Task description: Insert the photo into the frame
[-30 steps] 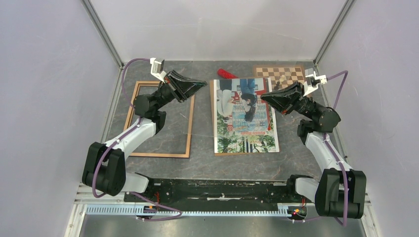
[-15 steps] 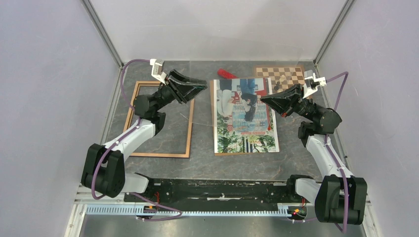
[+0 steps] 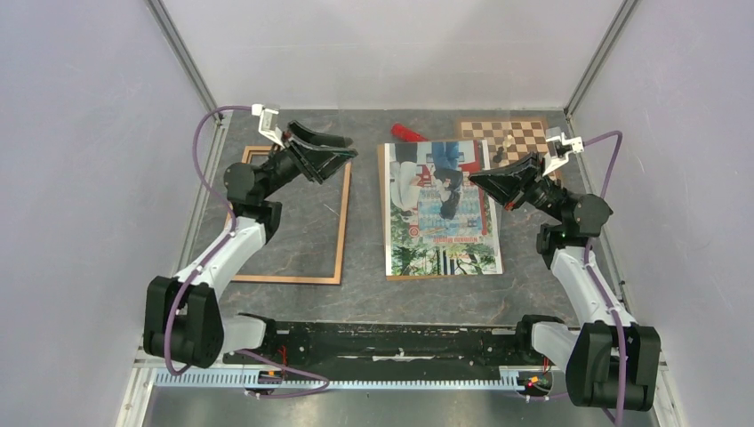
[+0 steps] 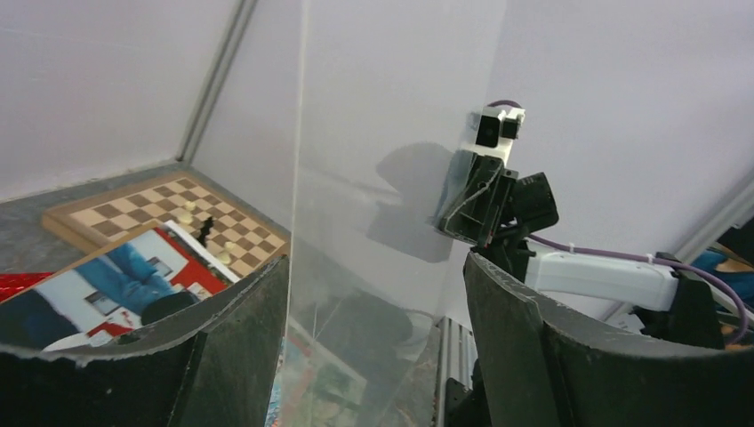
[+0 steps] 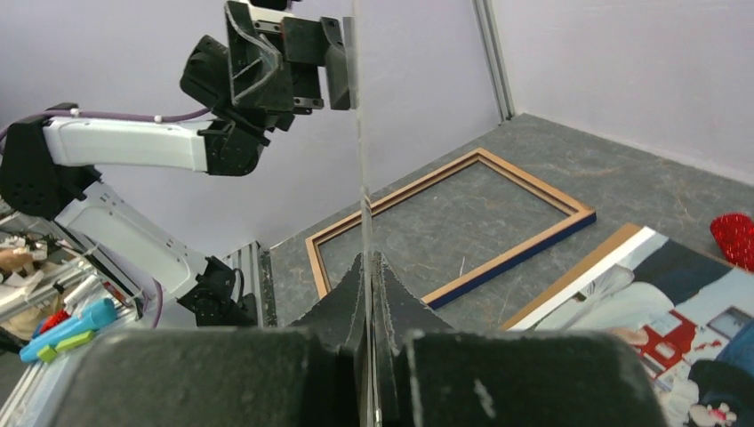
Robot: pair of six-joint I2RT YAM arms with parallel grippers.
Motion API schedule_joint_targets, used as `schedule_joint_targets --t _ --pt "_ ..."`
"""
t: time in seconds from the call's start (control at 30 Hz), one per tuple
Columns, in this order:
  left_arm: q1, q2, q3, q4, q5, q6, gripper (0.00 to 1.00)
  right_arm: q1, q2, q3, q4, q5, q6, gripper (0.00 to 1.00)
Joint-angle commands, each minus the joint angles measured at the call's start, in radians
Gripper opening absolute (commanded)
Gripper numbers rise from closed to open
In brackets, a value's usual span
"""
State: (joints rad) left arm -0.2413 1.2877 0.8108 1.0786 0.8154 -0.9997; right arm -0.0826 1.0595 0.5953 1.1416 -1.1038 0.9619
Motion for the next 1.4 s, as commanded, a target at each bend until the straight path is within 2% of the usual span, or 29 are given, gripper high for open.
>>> schedule_joint_targets --t 0.0,0.3,0.37,0.43,0.5,0.73,0.97,1.37 --pt "0.077 -0.065 -0.012 -0.077 0.047 0.062 0.78 -0.009 -0.013 -0.024 -0.065 0.088 -0.038 0.00" --pt "0.241 -0.147 0.031 -0.473 0.137 0.223 0.79 -0.024 0.000 -0.076 -0.124 0.168 -0.018 0.00" --pt "0.300 -0.159 0.085 -0.704 0.121 0.355 0.80 -0.025 -0.002 -0.086 -0.125 0.179 -0.007 0.00" --pt "0.312 -0.160 0.184 -1.054 0.042 0.572 0.80 -0.024 0.000 -0.096 -0.128 0.190 0.004 0.00" --pt "0.319 -0.162 0.265 -1.288 -0.067 0.760 0.80 -0.025 0.004 -0.104 -0.130 0.197 0.013 0.00" --pt "0.366 -0.151 0.392 -1.671 -0.363 1.058 0.81 -0.025 0.012 -0.119 -0.080 0.202 0.087 0.00" --pt "0.437 0.000 0.448 -1.844 -0.628 1.208 0.82 -0.023 0.032 -0.127 0.018 0.200 0.197 0.00" --pt "0.554 0.365 0.523 -1.827 -0.788 1.316 0.82 -0.010 0.049 -0.145 0.122 0.210 0.272 0.00"
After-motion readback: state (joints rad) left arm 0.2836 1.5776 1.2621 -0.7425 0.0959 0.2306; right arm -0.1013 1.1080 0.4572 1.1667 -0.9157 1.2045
